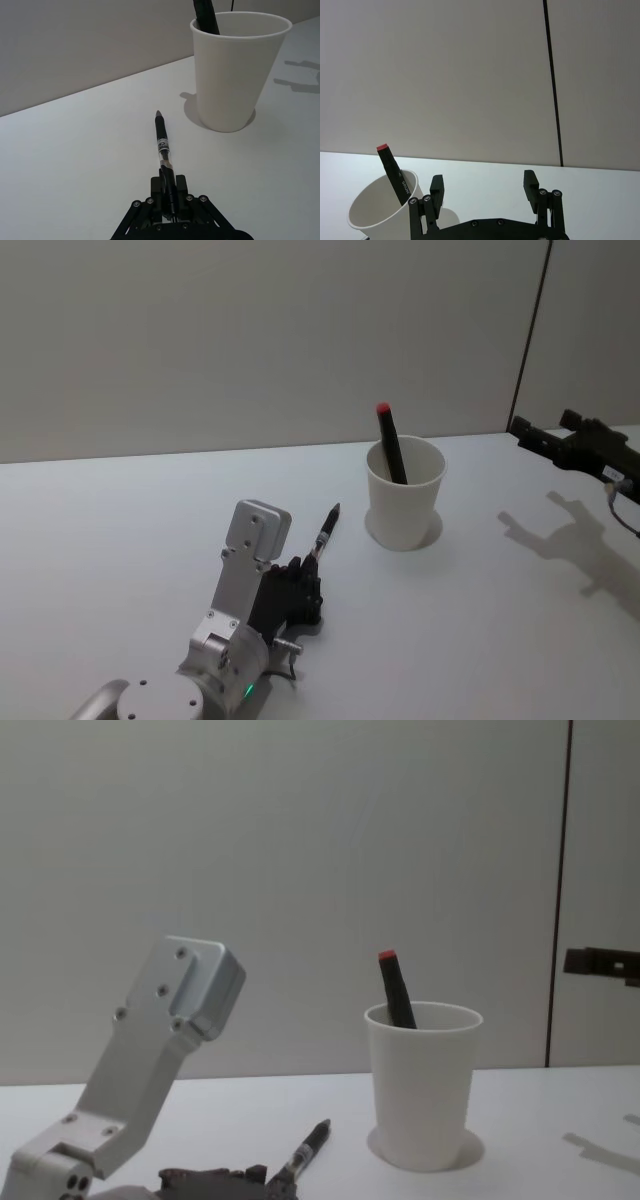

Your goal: Place the pen into the pen holder.

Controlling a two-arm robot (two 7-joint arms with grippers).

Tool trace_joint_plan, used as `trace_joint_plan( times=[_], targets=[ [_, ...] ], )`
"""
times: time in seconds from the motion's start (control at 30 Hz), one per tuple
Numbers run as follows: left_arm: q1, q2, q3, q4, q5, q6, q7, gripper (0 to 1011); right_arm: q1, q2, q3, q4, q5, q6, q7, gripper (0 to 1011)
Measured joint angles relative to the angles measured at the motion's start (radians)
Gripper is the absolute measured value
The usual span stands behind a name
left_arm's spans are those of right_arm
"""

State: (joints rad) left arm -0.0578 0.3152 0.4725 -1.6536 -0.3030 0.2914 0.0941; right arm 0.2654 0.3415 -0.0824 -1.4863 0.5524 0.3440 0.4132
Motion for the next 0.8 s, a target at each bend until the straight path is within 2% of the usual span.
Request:
trace_joint_plan(
  times=[0.8],
  targets=[
    [0.0, 0.0, 0.0, 0.0, 0.002, 0.001, 0.0, 170, 0.0, 0.0, 0.0, 0.0, 0.0, 0.0, 0.0, 1002]
  ],
)
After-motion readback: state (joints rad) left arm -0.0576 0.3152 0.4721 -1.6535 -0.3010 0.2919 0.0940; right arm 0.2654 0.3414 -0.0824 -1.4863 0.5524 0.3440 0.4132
